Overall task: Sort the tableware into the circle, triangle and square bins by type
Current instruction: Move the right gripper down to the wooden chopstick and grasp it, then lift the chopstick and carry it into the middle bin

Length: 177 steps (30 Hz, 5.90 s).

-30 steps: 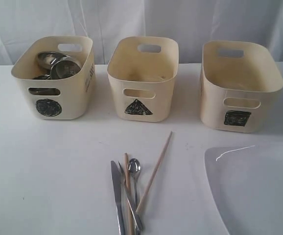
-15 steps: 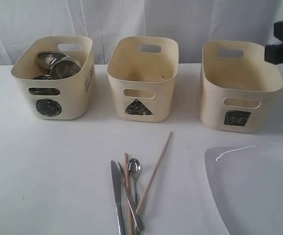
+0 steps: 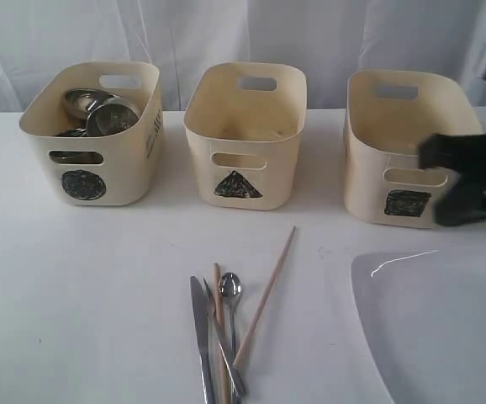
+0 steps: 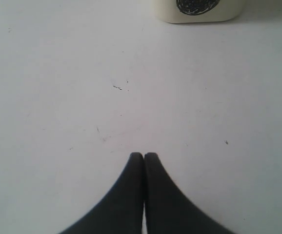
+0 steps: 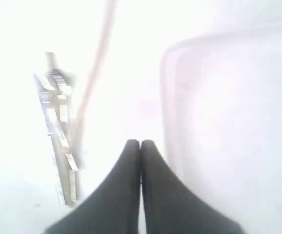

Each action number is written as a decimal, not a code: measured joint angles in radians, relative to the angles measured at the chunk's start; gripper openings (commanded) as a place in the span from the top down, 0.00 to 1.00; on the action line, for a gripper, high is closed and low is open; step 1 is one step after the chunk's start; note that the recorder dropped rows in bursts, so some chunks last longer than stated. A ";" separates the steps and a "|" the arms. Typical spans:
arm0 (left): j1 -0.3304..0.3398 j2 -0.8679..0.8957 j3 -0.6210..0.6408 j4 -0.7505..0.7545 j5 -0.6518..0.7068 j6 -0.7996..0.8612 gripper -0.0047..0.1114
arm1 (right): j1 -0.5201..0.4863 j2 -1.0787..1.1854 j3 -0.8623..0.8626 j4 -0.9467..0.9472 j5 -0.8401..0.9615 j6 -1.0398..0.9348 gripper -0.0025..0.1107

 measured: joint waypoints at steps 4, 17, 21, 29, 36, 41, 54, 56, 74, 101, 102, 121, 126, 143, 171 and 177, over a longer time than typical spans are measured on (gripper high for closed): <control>0.000 0.000 0.000 0.000 0.000 0.000 0.96 | 0.207 0.066 -0.008 -0.047 -0.107 0.148 0.98; 0.000 0.000 0.000 0.000 0.000 0.000 0.96 | 0.591 0.450 -0.096 -0.126 -0.262 0.275 0.98; 0.000 0.000 0.000 0.000 0.000 0.000 0.96 | 0.593 0.502 -0.131 -0.130 -0.282 0.275 0.98; 0.000 0.000 0.000 0.000 0.000 0.000 0.96 | 0.593 0.561 -0.164 -0.149 -0.284 0.160 0.83; 0.000 0.000 0.000 0.000 0.000 0.000 0.96 | 0.593 0.563 -0.166 -0.130 -0.233 0.135 0.66; 0.000 0.000 0.000 0.000 0.000 0.000 0.96 | 0.593 0.577 -0.167 -0.124 -0.271 0.184 0.61; 0.000 0.000 0.000 0.000 0.000 0.000 0.96 | 0.593 0.698 -0.168 -0.145 -0.238 0.417 0.59; 0.000 0.000 0.000 0.000 0.000 0.000 0.96 | 0.593 0.711 -0.168 -0.153 -0.242 0.423 0.59; 0.000 0.000 0.000 0.000 0.001 0.000 0.96 | 0.593 0.739 -0.170 -0.267 -0.304 0.528 0.69; 0.000 0.000 0.000 0.000 0.001 0.000 0.96 | 0.593 0.745 -0.172 -0.507 -0.382 0.540 0.69; 0.000 0.000 0.000 0.000 0.001 0.000 0.96 | 0.593 0.745 -0.172 -0.507 -0.382 0.538 0.69; 0.000 0.000 0.000 0.000 0.001 0.000 0.96 | 0.593 0.776 -0.189 -0.505 -0.384 0.436 0.98; 0.000 0.000 0.000 0.000 0.001 0.000 0.96 | 0.593 0.751 -0.186 -0.489 -0.318 0.401 0.98; 0.000 0.000 0.000 0.000 0.001 0.000 0.96 | 0.534 0.406 -0.321 -0.495 -0.757 0.309 0.98; 0.000 0.000 0.000 0.000 0.001 0.000 0.96 | 0.330 0.735 -0.495 -0.384 -1.015 0.199 0.62; 0.000 0.000 0.000 0.000 0.001 0.000 0.96 | 0.346 0.566 -0.499 -0.364 -0.515 0.193 0.73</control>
